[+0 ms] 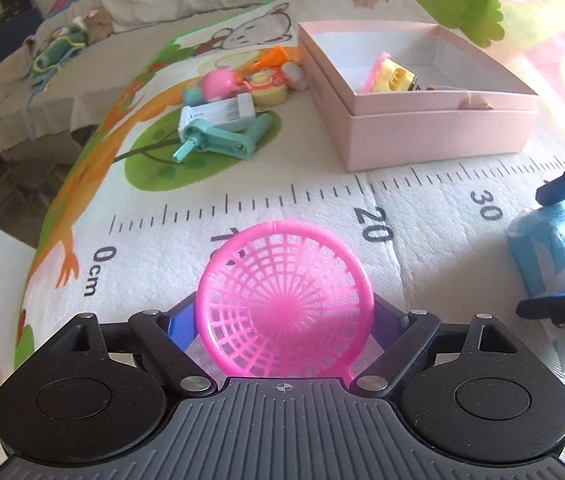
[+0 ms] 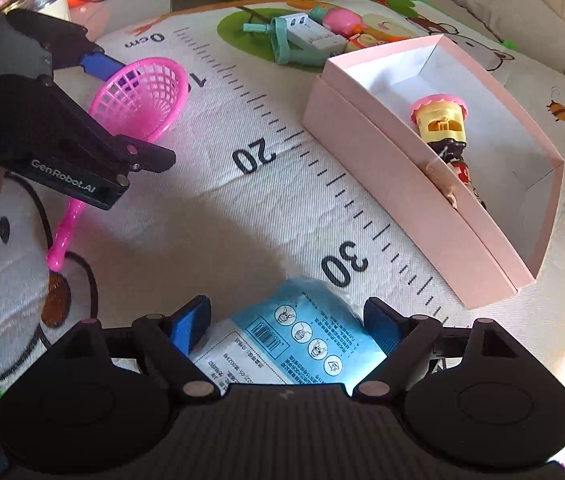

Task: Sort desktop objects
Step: 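Carry the net and packet over the pink box and release both into it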

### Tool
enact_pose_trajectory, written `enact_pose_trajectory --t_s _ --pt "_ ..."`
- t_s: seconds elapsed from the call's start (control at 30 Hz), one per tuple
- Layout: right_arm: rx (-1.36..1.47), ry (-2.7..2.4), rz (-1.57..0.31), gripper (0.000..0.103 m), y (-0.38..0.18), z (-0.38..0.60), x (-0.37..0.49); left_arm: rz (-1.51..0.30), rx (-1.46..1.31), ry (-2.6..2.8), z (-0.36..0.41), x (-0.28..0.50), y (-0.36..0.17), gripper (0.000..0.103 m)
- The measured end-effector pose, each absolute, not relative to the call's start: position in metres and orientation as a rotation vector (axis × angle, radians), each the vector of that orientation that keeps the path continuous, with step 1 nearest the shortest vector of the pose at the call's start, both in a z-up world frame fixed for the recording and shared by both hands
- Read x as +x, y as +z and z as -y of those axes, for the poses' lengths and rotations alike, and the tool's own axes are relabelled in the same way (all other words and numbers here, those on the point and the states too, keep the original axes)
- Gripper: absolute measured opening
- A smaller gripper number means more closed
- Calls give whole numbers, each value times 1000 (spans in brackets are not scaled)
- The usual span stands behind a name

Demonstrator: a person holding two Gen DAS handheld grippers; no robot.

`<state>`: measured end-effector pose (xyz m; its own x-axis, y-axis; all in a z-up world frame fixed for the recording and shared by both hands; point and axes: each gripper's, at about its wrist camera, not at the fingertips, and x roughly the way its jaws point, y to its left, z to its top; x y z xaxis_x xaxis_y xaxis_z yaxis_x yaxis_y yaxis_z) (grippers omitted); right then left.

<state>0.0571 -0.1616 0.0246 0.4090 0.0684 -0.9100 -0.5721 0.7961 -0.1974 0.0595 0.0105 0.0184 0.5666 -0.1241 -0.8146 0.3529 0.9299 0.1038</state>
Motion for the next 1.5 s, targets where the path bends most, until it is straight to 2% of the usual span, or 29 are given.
enact_pose_trajectory --t_s 0.03,0.17,0.27,0.3,0.33,0.37,0.47,0.5,0.67,0.73,0.83,0.87,0.9,1.0,1.07,1.27,1.37,1.47,1.5 --pt "-536 416 -1087 84 25 165 55 -933 276 -266 -10 59 17 94" --pt "-475 363 -1113 85 27 179 58 -948 271 -219 -11 63 15 97" --pt "-408 337 -1140 84 25 186 64 -962 243 -210 -13 67 16 97" --pt "-399 333 -1147 81 24 187 65 -967 229 -214 -14 67 16 93" --pt "-394 334 -1150 78 24 187 65 -975 212 -222 -15 67 16 88" --pt "-393 339 -1153 70 24 187 65 -984 196 -223 -16 67 17 88" --pt "-377 370 -1168 38 27 184 61 -981 211 -222 -14 60 19 88" --pt "-371 379 -1174 32 28 182 59 -983 217 -226 -13 57 20 88" --pt "-414 399 -1130 32 34 176 47 -982 240 -257 -6 43 24 88" --pt "-385 393 -1112 37 40 181 46 -977 246 -286 -2 39 24 88" --pt "-354 362 -1086 62 50 191 45 -984 263 -305 6 33 21 88" --pt "-348 348 -1081 78 52 194 44 -986 269 -305 9 32 20 88" --pt "-340 337 -1077 89 54 197 42 -989 272 -300 11 30 19 89" --pt "-297 300 -1112 91 53 205 38 -985 267 -286 11 29 19 95" --pt "-249 283 -1163 93 47 209 36 -991 261 -276 9 29 18 95" --pt "-170 258 -1267 92 25 210 34 -998 220 -258 3 31 18 96" --pt "-190 285 -1293 76 22 202 33 -1010 191 -253 -1 32 19 95" --pt "-265 333 -1261 54 28 189 26 -1019 183 -262 -1 31 20 89" --pt "-260 344 -1270 53 29 188 25 -1025 184 -269 0 30 21 86"
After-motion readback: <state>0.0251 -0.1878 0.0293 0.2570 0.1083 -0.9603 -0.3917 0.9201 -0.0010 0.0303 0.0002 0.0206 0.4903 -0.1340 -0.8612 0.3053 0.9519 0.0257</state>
